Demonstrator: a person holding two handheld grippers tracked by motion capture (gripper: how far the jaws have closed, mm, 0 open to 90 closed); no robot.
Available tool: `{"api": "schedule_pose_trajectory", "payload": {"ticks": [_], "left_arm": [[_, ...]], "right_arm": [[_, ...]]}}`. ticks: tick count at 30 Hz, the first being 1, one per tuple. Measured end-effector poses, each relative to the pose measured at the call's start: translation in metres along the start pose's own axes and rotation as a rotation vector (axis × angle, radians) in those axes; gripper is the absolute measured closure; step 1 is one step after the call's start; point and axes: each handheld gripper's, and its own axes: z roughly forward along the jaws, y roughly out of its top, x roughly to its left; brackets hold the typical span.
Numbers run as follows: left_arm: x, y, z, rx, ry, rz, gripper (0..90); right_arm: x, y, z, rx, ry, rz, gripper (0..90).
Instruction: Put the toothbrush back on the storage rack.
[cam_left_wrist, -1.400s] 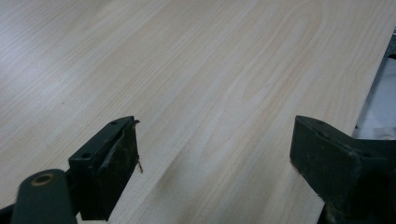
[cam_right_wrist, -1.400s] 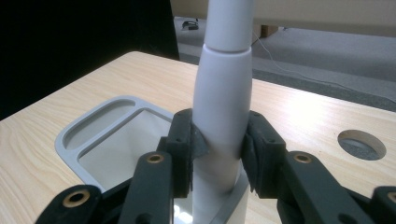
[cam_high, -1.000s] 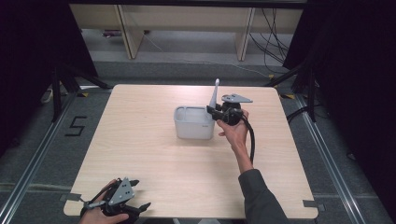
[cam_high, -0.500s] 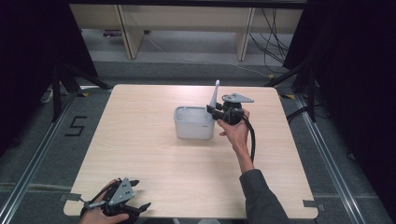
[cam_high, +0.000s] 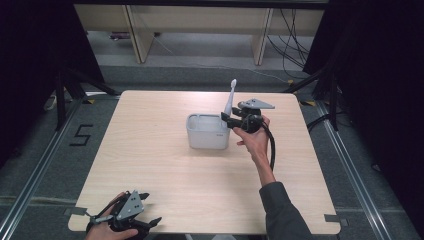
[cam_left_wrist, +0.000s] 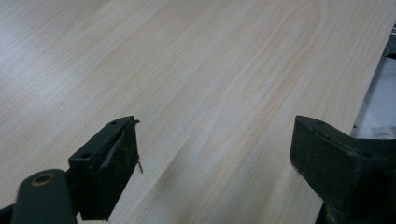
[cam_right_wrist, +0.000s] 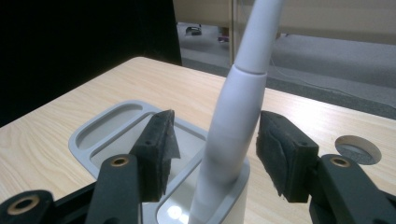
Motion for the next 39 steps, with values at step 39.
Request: {"api": "schedule_pose_trajectory", "payload": {"ticks": [39], "left_arm": [[-0.001, 0.0, -0.001, 0.009, 0.006, 0.002, 14.8]], "right_arm": [[0.008, -0.011, -0.038, 0.012, 0.053, -0.029, 38.3]]}}
